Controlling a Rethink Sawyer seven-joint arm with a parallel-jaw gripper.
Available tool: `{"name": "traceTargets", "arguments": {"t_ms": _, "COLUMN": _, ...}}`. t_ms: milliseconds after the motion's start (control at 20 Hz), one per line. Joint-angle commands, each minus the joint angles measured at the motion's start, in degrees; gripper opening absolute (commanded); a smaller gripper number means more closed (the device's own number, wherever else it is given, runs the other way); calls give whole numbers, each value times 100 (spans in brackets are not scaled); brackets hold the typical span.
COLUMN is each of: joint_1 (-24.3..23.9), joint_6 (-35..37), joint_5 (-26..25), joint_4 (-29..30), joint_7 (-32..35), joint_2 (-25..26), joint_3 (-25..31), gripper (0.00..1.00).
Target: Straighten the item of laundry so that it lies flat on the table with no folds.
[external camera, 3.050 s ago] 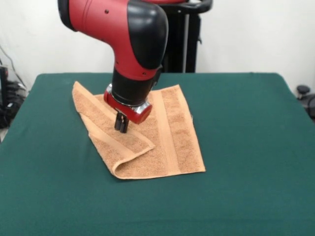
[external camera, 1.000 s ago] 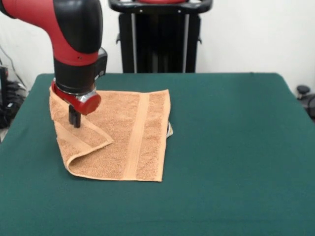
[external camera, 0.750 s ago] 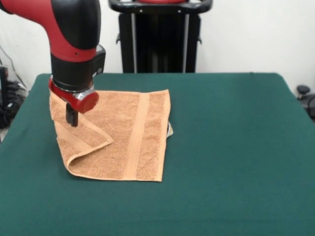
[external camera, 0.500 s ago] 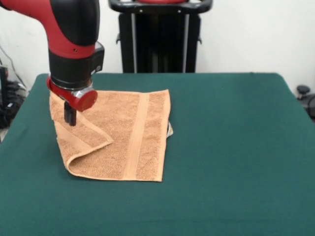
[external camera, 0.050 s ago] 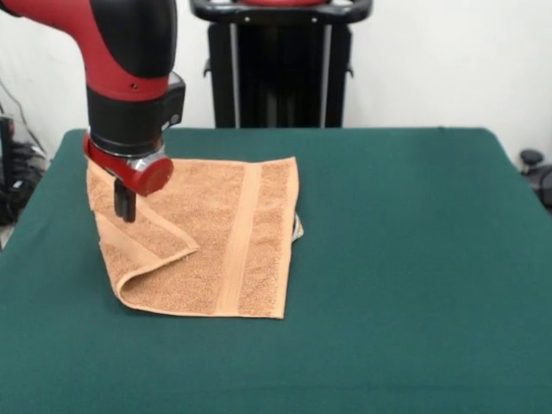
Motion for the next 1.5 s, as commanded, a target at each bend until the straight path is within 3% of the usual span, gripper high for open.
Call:
{"name": "traceTargets", "arguments": {"t_ms": 50, "joint_1": 279, "joint_6": 357, "joint_5": -97, "joint_4": -216, "joint_7": -22, "joint_2": 492, "joint_3": 751, "gripper": 0}}
{"name": "traceTargets", "arguments": {"t_ms": 1500, "joint_1": 535, "joint_6": 201, "joint_5": 120, "joint_4": -406, "joint_7": 460, "joint_2": 664, "joint_3": 686, "gripper": 0}}
